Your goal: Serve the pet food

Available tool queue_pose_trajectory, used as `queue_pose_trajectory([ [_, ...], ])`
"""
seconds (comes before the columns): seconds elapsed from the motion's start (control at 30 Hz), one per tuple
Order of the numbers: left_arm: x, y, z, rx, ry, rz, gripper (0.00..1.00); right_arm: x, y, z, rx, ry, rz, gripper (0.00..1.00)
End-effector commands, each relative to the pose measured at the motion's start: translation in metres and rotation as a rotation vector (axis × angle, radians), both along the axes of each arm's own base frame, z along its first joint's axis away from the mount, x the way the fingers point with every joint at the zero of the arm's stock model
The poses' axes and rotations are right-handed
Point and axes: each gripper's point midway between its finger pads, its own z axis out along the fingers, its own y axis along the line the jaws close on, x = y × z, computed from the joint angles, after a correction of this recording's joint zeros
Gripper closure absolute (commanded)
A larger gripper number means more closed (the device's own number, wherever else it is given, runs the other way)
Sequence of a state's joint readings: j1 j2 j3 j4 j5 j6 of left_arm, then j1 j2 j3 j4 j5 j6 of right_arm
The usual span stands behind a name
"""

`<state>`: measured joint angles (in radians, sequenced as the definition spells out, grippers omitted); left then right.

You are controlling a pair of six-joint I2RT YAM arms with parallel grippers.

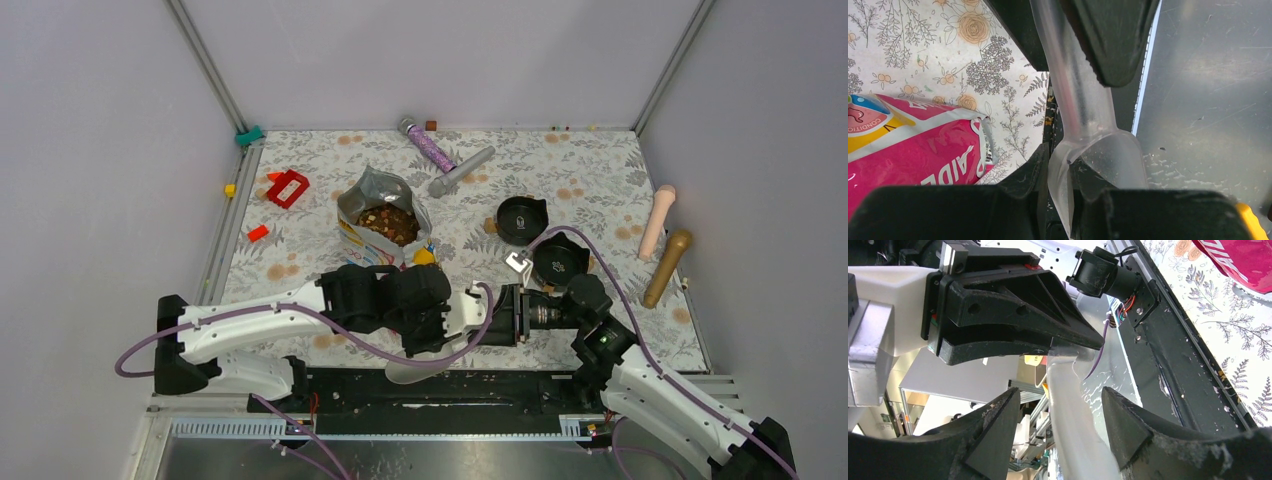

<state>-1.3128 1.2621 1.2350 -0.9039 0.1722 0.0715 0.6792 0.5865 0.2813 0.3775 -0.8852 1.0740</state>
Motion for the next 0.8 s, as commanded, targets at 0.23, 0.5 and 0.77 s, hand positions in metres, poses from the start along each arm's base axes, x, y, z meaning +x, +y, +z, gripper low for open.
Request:
queue_pose_trajectory([
  [0.23,0.012,-0.021,0.019,-0.074,-0.040,0.044,1.00,-0.008,-0.001,0.024,0.039,-0.078,0.053,0.46],
  [0.5,0.020,-0.022,0.013,-0.049,-0.062,0.084,1.00,-0.015,-0.002,0.029,0.044,-0.079,0.089,0.61],
  [0.77,0.030,-0.025,0.015,-0.044,-0.088,0.141,0.64,-0.016,-0.005,0.031,0.030,-0.084,0.073,1.00],
])
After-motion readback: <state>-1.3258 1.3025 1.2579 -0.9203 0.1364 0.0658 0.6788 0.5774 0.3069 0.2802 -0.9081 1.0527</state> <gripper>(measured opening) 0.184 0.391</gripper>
